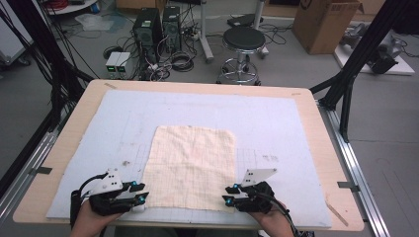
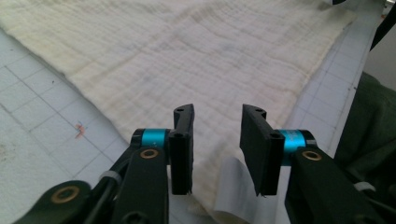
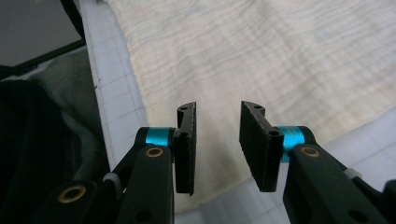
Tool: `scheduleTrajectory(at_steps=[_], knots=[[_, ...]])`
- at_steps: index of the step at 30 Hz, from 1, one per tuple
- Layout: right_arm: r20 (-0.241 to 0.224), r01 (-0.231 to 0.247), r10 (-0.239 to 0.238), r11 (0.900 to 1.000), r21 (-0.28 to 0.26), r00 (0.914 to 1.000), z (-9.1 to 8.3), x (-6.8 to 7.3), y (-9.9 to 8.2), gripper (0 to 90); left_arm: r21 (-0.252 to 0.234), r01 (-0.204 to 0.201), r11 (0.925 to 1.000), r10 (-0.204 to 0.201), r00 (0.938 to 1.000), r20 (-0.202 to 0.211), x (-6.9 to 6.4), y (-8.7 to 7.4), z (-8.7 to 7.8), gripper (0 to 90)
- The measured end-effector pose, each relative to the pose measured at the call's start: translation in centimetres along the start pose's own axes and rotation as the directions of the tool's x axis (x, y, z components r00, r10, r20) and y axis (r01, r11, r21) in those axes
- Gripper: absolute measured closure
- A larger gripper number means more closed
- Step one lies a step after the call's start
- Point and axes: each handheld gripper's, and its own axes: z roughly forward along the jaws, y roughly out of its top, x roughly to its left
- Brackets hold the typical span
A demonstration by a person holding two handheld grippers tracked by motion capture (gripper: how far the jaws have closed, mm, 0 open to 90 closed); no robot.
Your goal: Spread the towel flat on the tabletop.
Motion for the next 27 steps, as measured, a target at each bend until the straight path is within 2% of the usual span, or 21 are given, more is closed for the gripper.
scheduleTrajectory(at_steps=[3, 6, 12, 16, 19, 25, 27], knots=[[0.017, -0.028, 0.029, 0.9995, -0.017, 0.9994, -0.2, -0.6, 0.1, 56.4, -0.015, 0.015, 0.9998, -0.015, 0.9999, 0.004, 0.4, 0.3, 0.4, 58.0], [0.010, -0.070, 0.071, 0.9964, -0.047, 0.9974, -0.3, -1.2, 0.3, 49.1, -0.029, 0.026, 0.9992, -0.025, 0.9996, 0.009, 0.9, 0.8, 0.8, 54.6], [0.052, -0.074, 0.077, 0.9953, -0.063, 0.9957, -0.2, -1.9, 0.8, 34.3, -0.042, 0.040, 0.9983, -0.042, 0.9983, -0.041, 1.8, 1.5, 1.6, 45.6], [0.074, -0.069, 0.074, 0.9952, -0.069, 0.9945, 0.0, -2.3, 1.0, 30.1, -0.071, 0.065, 0.9953, -0.069, 0.9960, -0.056, 2.1, 1.7, 1.6, 44.5], [0.088, -0.073, 0.079, 0.9945, -0.075, 0.9929, 0.0, -2.5, 1.1, 26.6, -0.067, 0.065, 0.9956, -0.070, 0.9947, -0.075, 2.4, 1.8, 1.7, 44.6], [0.110, -0.075, 0.086, 0.9920, -0.102, 0.9902, 0.3, -3.4, 1.4, 20.7, -0.075, 0.101, 0.9920, -0.108, 0.9895, -0.096, 3.3, 2.0, 2.1, 44.8], [0.124, -0.080, 0.093, 0.9910, -0.107, 0.9879, 0.4, -3.8, 1.4, 19.7, -0.078, 0.102, 0.9918, -0.110, 0.9883, -0.106, 3.6, 2.1, 2.2, 44.5]])
